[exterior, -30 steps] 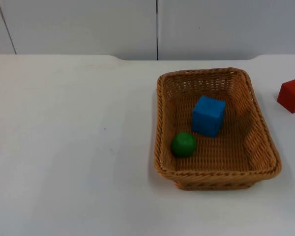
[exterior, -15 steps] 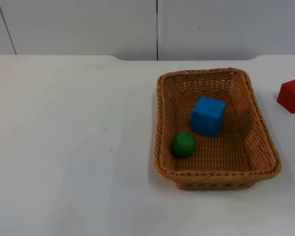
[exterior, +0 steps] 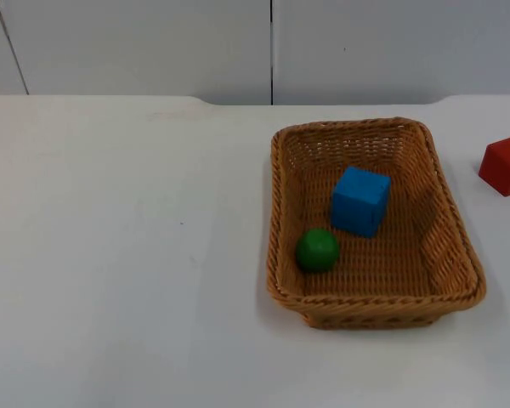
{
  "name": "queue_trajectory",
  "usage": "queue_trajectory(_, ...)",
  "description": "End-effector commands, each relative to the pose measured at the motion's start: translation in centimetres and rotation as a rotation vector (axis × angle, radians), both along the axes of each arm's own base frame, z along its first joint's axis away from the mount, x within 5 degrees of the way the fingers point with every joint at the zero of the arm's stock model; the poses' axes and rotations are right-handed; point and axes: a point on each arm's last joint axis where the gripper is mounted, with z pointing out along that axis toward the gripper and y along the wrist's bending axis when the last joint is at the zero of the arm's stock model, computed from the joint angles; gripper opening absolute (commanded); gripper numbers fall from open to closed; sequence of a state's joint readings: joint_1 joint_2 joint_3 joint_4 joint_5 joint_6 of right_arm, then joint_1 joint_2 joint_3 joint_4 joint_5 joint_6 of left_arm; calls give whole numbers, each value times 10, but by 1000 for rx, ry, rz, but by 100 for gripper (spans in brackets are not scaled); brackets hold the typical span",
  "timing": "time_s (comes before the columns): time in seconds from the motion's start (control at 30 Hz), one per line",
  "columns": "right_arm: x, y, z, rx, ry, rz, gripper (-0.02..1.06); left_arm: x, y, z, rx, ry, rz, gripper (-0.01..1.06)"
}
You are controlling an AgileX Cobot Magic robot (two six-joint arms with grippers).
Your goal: Place all geometric objects except the red cube into the basket.
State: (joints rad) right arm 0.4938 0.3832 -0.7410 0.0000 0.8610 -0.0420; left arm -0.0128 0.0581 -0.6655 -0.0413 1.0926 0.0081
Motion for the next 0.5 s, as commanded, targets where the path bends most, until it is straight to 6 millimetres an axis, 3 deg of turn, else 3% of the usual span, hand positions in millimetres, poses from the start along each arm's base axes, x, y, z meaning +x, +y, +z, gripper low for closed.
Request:
queue_trajectory(0.0,-11,-6,-3,-2,7,3,85,-1,-1,-18,-6,13,-4,105)
queue_trajectory(0.17,-27,-16,-7,-18,-6,-9,85,10,0,-45,10,110,6,105)
queue_trajectory(0.47,-49,-29,-13,-13,-22,-15,85,12,1,-45,23,95,12,105)
